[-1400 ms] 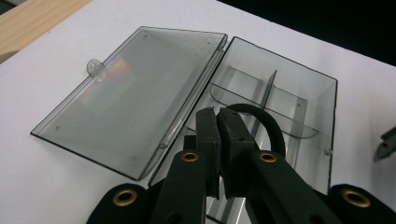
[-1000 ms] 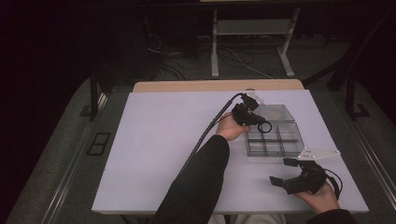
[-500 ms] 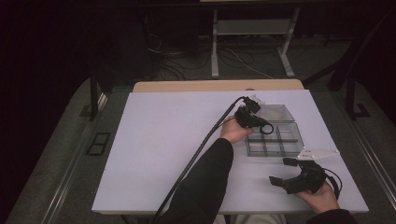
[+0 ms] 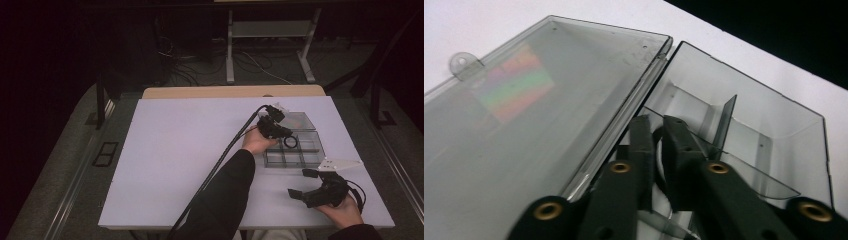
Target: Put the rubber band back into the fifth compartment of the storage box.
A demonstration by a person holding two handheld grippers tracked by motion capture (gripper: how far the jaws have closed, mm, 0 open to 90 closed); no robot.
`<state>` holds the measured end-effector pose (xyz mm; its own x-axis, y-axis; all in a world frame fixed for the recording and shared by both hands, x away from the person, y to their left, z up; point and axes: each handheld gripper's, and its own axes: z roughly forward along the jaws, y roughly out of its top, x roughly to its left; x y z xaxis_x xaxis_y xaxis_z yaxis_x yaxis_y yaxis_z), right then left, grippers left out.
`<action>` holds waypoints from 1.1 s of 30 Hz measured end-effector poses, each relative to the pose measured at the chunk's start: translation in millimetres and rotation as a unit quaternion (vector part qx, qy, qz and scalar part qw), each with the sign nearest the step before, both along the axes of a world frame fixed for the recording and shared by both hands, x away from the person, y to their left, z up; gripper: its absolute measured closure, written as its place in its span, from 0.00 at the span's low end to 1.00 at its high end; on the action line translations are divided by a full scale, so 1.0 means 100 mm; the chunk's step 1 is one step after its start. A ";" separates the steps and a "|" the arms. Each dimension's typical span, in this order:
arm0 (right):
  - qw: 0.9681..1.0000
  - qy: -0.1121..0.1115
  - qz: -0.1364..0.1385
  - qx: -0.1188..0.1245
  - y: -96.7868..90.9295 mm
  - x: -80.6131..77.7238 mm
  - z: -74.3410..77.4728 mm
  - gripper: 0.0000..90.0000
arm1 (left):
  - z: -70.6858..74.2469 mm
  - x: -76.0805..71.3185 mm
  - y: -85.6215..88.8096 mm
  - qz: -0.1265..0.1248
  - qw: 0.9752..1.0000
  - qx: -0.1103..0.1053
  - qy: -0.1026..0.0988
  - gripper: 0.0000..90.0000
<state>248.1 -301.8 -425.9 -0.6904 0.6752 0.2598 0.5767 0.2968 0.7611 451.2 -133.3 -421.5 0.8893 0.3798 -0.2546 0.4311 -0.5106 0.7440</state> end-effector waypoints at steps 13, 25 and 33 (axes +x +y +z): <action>1.000 0.003 -0.002 0.000 -0.01 0.00 0.00 0.01 | 0.24 -0.10 0.09 -0.030 0.999 -0.009 0.005 0.57; 1.000 0.005 -0.002 -0.001 0.00 0.00 -0.01 0.00 | 0.48 -0.24 0.25 -0.036 0.999 0.005 -0.017 0.24; 1.000 0.003 0.000 -0.003 0.01 0.00 -0.01 0.00 | 0.56 -0.37 0.37 -0.048 0.999 0.013 -0.014 0.00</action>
